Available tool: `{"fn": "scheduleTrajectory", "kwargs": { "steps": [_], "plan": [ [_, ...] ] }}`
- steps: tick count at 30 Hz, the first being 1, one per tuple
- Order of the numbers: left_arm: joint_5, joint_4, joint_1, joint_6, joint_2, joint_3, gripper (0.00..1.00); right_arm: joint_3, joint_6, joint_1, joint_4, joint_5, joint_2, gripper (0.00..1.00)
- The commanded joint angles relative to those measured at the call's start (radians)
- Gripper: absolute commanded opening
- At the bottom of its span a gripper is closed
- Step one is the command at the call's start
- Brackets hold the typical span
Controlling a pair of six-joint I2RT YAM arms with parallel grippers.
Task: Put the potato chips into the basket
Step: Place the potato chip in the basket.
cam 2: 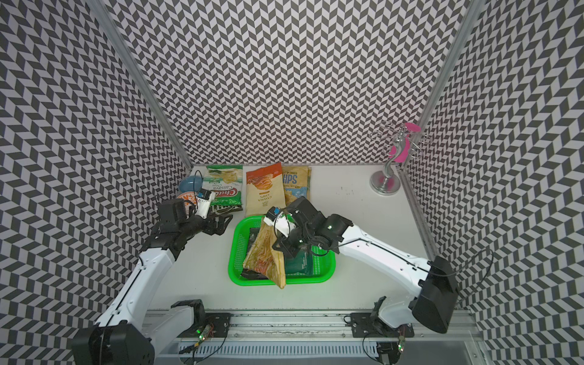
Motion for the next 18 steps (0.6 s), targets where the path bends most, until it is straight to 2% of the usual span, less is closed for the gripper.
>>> {"fn": "scheduleTrajectory", "kwargs": {
  "steps": [1,4,8,18],
  "plan": [
    [0.022,0.012,0.007,-0.002,-0.009,-0.002,0.99,0.044,-0.001,-0.012,-0.029,0.217,0.034,0.24],
    [0.025,0.010,0.006,-0.002,-0.005,-0.001,0.99,0.054,0.017,-0.018,-0.037,0.329,0.039,0.45],
    [0.025,0.009,0.005,-0.001,-0.004,-0.002,0.99,0.058,0.036,-0.025,-0.038,0.459,0.034,0.57],
    [0.027,0.010,0.006,-0.001,-0.001,-0.001,0.99,0.055,0.099,-0.040,0.027,0.618,-0.022,0.72]
  ]
}}
